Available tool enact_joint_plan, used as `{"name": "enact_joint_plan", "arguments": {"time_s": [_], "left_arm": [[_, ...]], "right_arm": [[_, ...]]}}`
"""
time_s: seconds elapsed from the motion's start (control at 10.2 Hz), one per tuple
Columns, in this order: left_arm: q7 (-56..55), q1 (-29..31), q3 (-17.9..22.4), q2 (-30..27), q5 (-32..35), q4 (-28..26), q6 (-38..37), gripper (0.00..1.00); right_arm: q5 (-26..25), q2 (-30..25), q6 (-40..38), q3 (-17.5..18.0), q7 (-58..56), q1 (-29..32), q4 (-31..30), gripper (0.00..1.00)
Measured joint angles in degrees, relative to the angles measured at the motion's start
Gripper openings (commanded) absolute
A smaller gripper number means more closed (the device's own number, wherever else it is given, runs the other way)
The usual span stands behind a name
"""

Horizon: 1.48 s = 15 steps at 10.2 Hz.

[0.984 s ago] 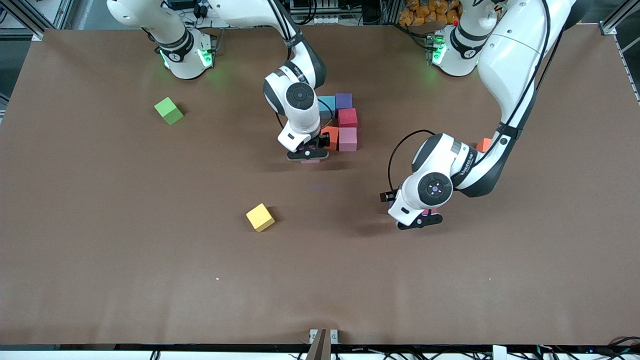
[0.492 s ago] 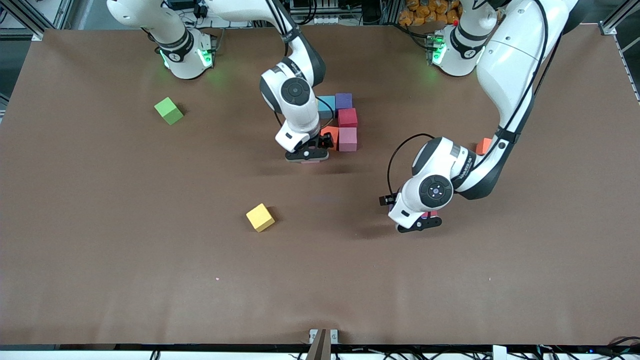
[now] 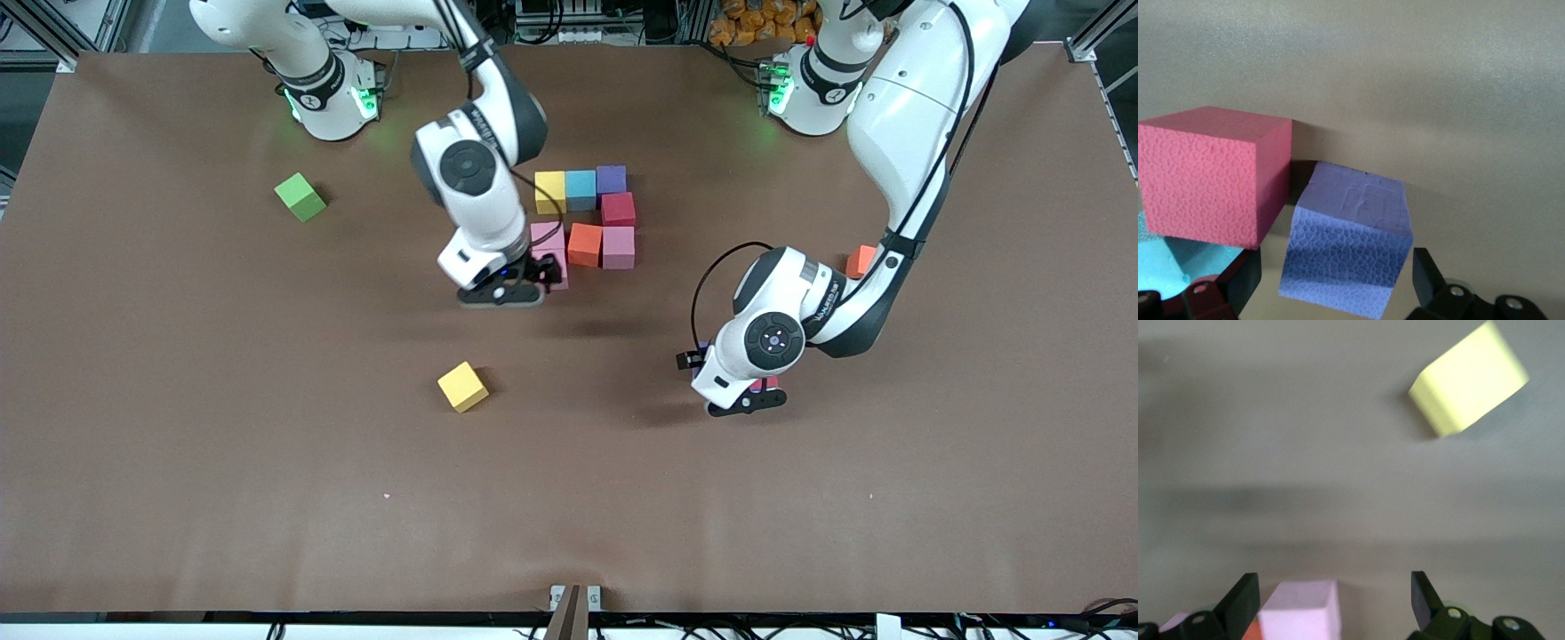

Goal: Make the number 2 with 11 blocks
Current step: 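Grasp the yellow cube with the right gripper while the left gripper grasps purple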

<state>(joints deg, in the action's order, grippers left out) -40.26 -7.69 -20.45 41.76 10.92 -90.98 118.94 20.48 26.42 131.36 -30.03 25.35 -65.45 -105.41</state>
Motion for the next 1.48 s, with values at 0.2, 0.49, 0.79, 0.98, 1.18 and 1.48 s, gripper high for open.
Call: {"name": "enact_joint_plan", "arguments": {"time_s": [0.2, 0.49, 0.79, 0.98, 1.18, 1.48], "left_arm": [[0.33, 0.04, -0.01, 0.03, 0.02, 0.17, 0.01, 1.00], [1.50, 0.51, 0.03, 0.07, 0.03, 0.27, 0.04, 1.00], [1.91, 0.76, 0.01, 0.09, 0.03, 0.32, 0.37, 1.00], [1.92, 0.72, -0.09, 0.11, 0.03, 0.34, 0.71, 1.00], [1.92, 0.67, -0.11, 0.21, 0.03, 0.34, 1.35, 0.96], [1.97, 0.62, -0.10, 0.73, 0.03, 0.33, 1.93, 0.85]], "right_arm": [[-0.04, 0.15, -3.10, -0.16, -9.43, 6.79, 3.47, 1.00], [0.01, 2.72, -4.95, 0.12, -24.95, 14.57, 8.19, 1.00], [0.03, 8.23, -4.95, 2.59, -32.83, 18.36, 13.74, 1.00], [0.03, 11.50, -4.92, 4.85, -35.04, 19.97, 16.38, 1.00], [0.03, 13.78, -4.56, 5.76, -35.56, 19.97, 17.04, 1.00], [0.18, 16.53, -2.06, 7.00, -34.53, 19.61, 17.17, 1.00]]}}
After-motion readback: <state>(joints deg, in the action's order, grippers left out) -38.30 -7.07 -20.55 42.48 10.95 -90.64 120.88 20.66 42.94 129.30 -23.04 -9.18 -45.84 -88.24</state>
